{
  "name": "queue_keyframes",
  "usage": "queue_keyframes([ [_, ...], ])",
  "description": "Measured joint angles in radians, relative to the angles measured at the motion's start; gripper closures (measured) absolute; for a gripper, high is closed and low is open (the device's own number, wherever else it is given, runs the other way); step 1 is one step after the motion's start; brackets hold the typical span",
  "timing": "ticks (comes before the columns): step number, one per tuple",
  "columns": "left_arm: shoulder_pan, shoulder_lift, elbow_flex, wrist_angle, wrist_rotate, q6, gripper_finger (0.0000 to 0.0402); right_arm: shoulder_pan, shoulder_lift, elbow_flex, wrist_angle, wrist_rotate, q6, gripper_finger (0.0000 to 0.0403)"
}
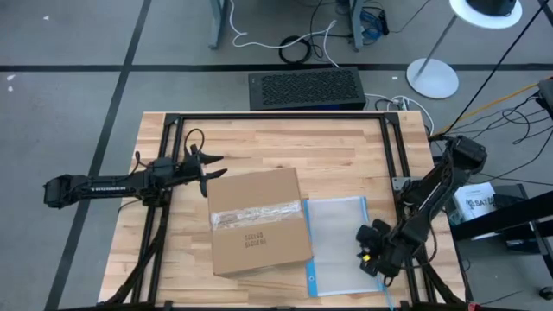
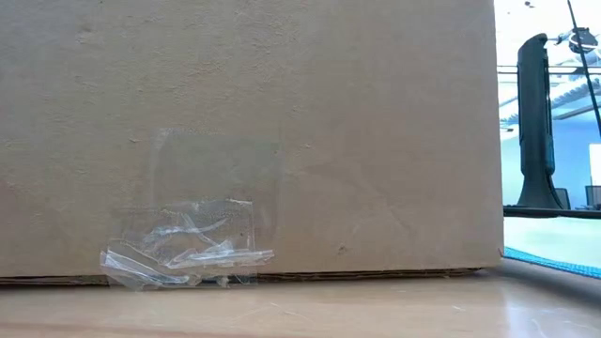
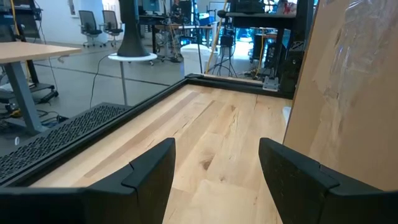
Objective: Unpack boxes
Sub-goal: Move the transparent zip bag to the up right of the table, then open the cardboard box using the gray cutter
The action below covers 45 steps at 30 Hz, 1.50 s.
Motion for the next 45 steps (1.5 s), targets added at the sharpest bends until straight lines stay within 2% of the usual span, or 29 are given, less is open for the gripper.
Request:
queue_keyframes([
  [5,0.0,0.0,0.0,0.0,0.0,0.0,0.0164,-0.06,0.116,0.005,0.11,-0.003,-0.206,0.0236],
  [8,0.0,0.0,0.0,0.0,0.0,0.0,0.0164,-0.116,0.163,0.014,0.08,-0.012,-0.22,0.0236],
  [11,0.0,0.0,0.0,0.0,0.0,0.0,0.0164,-0.174,0.173,0.016,-0.012,0.049,-0.199,0.0237],
  [20,0.0,0.0,0.0,0.0,0.0,0.0,0.0164,-0.36,0.085,-0.005,-0.28,0.187,-0.199,0.0236],
  [24,0.0,0.0,0.0,0.0,0.0,0.0,0.0164,-0.374,0.032,-0.004,-0.315,0.323,-0.196,0.0236],
  [27,0.0,0.0,0.0,0.0,0.0,0.0,0.0164,-0.376,-0.008,-0.003,-0.354,0.351,-0.165,0.0236],
  [30,0.0,0.0,0.0,-0.001,0.0,0.0,0.0164,-0.375,-0.06,-0.003,-0.41,0.277,-0.088,0.0236],
  [37,0.0,0.0,0.0,-0.001,0.0,0.0,0.0164,-0.292,-0.18,-0.001,-0.425,-0.09,0.092,0.0236],
  [45,0.0,0.0,0.0,0.0,0.0,0.0,0.0164,-0.087,-0.215,0.0,-0.522,-0.282,0.484,0.0236],
])
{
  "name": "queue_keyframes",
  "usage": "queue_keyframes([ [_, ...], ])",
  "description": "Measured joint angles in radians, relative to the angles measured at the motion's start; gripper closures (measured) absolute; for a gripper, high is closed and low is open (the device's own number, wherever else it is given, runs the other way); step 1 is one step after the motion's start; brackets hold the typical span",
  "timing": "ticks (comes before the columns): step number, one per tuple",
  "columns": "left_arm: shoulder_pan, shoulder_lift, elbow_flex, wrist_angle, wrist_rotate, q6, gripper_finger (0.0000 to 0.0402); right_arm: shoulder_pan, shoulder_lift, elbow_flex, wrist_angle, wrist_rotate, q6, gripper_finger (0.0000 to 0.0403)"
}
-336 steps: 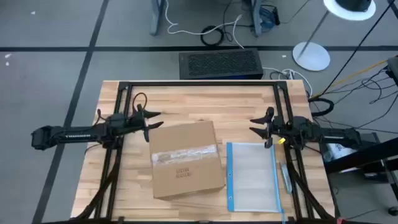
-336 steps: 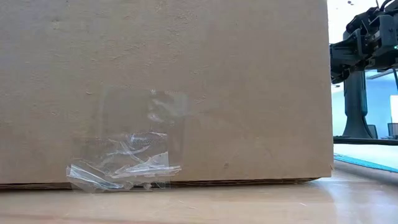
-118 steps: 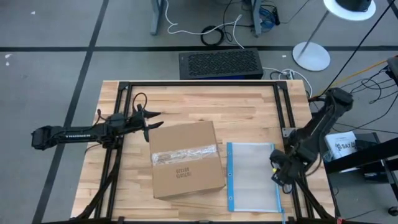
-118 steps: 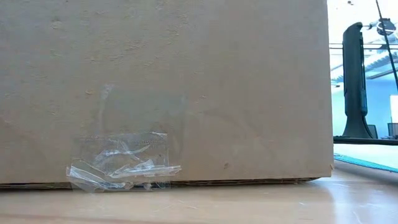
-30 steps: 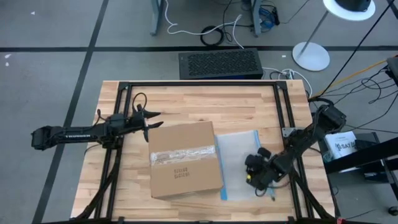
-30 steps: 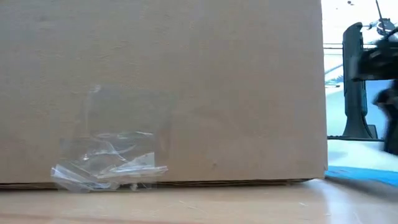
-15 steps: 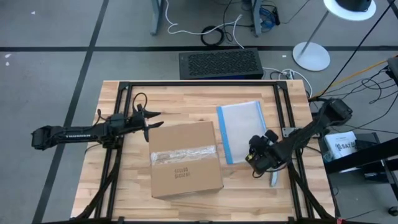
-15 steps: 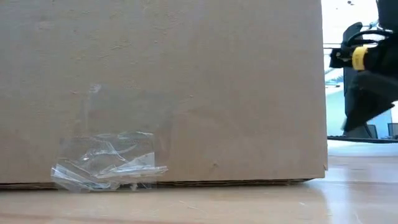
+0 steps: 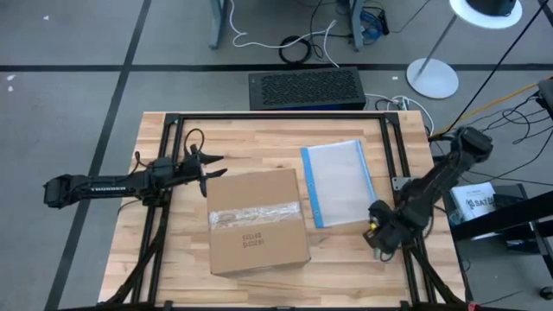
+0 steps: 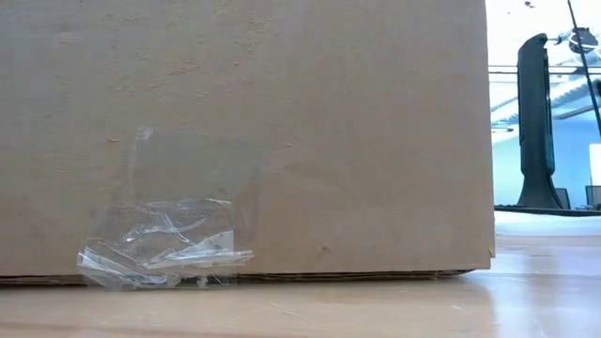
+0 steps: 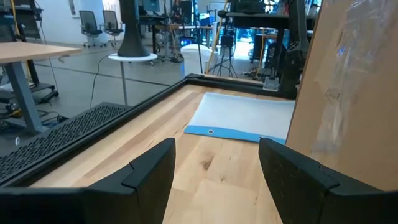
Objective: Unpack boxes
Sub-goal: Open the cardboard box using the gray cutter
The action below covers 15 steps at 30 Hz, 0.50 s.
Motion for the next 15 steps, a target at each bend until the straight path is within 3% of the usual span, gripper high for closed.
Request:
queue_keyframes([
  [4,0.0,0.0,0.0,0.0,0.0,0.0,0.0164,0.083,0.004,0.0,0.017,-0.039,0.172,0.0236],
  [7,0.0,0.0,0.0,0.0,0.0,0.0,0.0164,0.119,0.028,0.0,0.071,0.007,0.281,0.0232],
  [15,0.0,0.0,0.0,0.0,0.0,0.0,0.0164,0.119,0.195,0.002,0.168,0.017,0.332,0.0193],
])
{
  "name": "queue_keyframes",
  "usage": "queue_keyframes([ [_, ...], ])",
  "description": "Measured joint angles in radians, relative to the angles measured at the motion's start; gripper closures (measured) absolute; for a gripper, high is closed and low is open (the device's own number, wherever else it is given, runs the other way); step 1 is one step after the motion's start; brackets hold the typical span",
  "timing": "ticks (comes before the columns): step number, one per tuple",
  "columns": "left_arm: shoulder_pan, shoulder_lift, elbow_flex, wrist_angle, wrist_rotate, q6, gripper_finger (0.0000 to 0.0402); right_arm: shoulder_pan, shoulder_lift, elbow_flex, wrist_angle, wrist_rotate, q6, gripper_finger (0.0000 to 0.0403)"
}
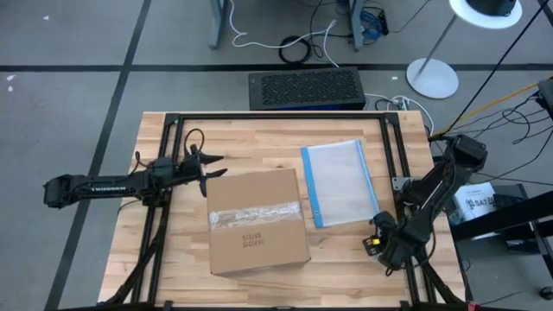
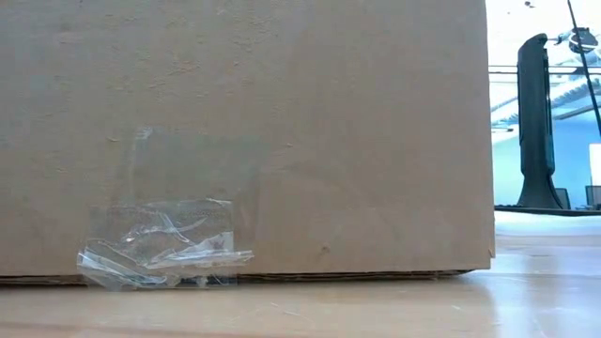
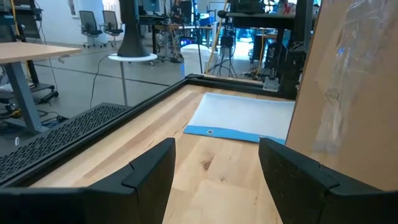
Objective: Unpack boxes
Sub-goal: Open the cardboard box using the gray cutter
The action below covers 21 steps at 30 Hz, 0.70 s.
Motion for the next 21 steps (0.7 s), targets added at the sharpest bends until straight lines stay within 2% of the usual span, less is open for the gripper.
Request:
queue_keyframes([
  [4,0.0,0.0,0.0,0.0,0.0,0.0,0.0164,-0.008,0.066,0.006,0.029,-0.004,0.002,0.0175],
  [8,0.0,0.0,0.0,0.0,0.0,0.0,0.0164,-0.01,0.102,0.011,0.027,-0.01,0.005,0.0178],
  [11,0.0,0.0,0.0,0.0,0.0,0.0,0.0164,-0.008,0.102,0.01,0.036,-0.009,0.008,0.0204],
  [16,0.0,0.0,0.0,0.0,0.0,0.0,0.0164,-0.008,0.093,0.014,0.04,-0.006,-0.013,0.0276],
  [21,0.0,0.0,0.0,0.0,0.0,0.0,0.0164,-0.008,0.095,0.019,0.032,0.001,-0.029,0.0281],
])
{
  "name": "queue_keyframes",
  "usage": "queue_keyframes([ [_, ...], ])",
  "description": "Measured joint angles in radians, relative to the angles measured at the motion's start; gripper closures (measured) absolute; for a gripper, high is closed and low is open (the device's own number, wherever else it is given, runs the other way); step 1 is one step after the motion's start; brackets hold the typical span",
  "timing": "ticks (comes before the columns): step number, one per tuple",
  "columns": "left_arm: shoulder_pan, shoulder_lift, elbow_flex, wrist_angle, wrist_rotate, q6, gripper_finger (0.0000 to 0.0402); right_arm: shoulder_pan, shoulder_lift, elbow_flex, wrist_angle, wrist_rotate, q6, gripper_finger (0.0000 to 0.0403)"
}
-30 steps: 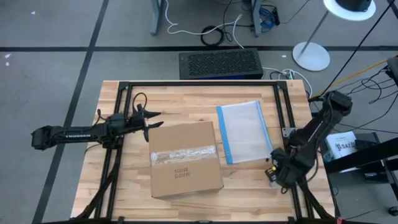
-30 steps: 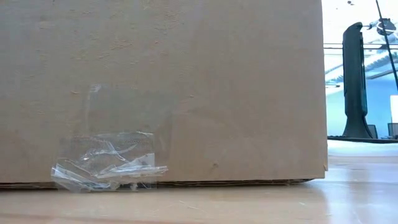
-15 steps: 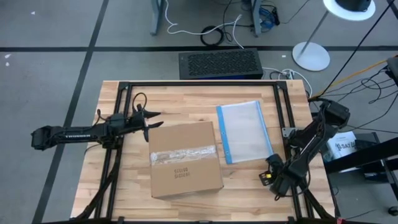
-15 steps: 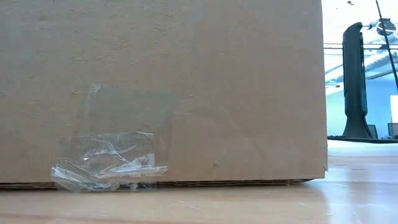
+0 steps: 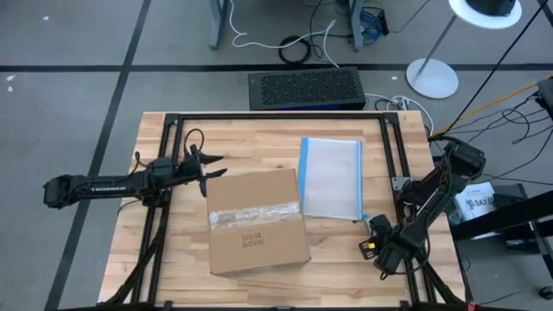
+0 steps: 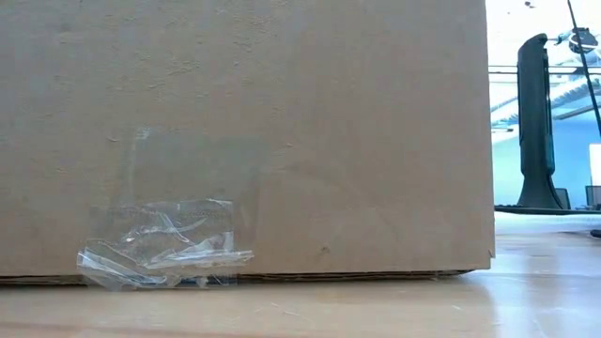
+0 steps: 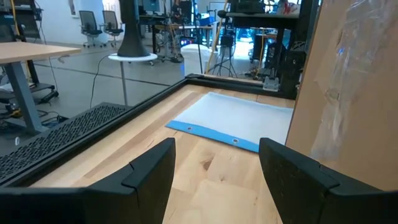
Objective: Unpack boxes
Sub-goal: Open the cardboard box using the gray cutter
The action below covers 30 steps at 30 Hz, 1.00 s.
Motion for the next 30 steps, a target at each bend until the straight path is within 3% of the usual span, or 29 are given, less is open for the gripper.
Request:
queue_keyframes([
  [28,0.0,0.0,0.0,0.009,0.0,-0.001,0.0164,0.002,0.001,0.0,0.006,0.008,-0.056,0.0275],
  [30,0.0,0.0,0.0,0.008,0.001,-0.052,0.0164,0.002,0.001,0.0,0.008,0.008,-0.062,0.0275],
])
